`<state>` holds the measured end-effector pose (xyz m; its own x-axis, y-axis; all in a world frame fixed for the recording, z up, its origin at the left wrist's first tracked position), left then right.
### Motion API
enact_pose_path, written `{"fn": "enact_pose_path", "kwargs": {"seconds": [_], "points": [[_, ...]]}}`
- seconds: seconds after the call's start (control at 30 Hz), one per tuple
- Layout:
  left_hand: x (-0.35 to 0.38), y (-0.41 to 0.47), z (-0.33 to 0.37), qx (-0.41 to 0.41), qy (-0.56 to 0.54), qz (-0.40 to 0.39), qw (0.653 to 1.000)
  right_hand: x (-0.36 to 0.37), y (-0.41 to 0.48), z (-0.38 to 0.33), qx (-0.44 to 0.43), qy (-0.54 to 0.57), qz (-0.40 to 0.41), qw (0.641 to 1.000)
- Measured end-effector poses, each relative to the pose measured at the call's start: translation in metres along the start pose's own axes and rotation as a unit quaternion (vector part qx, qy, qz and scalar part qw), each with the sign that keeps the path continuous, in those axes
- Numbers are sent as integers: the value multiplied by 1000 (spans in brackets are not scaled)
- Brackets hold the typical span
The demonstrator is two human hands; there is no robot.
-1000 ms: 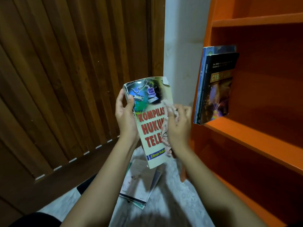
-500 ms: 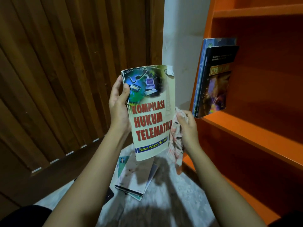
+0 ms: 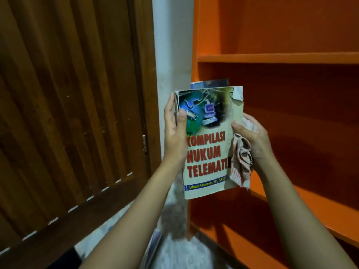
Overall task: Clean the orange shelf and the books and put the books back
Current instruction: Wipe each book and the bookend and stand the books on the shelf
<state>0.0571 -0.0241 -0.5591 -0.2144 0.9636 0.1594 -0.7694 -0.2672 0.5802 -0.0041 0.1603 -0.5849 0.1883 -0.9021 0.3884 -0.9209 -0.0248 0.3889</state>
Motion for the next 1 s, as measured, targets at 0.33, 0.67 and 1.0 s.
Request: {"fn": "enact_pose_path", "kwargs": {"seconds": [0.33, 0.67, 1.0], "points": [[58, 22, -72, 67, 175, 47, 981, -58, 62, 65, 102, 78, 119, 985], [77, 36, -82, 238, 429, 115, 864, -61, 103, 75, -65, 82, 50, 993], [69, 43, -83, 268, 524, 143, 796, -64, 106, 76, -62, -18, 30, 997]]}}
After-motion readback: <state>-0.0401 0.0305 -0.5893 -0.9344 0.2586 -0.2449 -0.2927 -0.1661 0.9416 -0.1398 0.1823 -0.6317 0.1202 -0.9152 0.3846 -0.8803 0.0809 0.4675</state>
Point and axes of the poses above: each hand's wrist, its own y-axis towards the middle knuckle, its own x-axis out of the palm, z = x × y, the point moved 6 cm from there along y, towards the middle knuckle, and after that the axes turned 13 degrees about y, right-handed, at the moved point
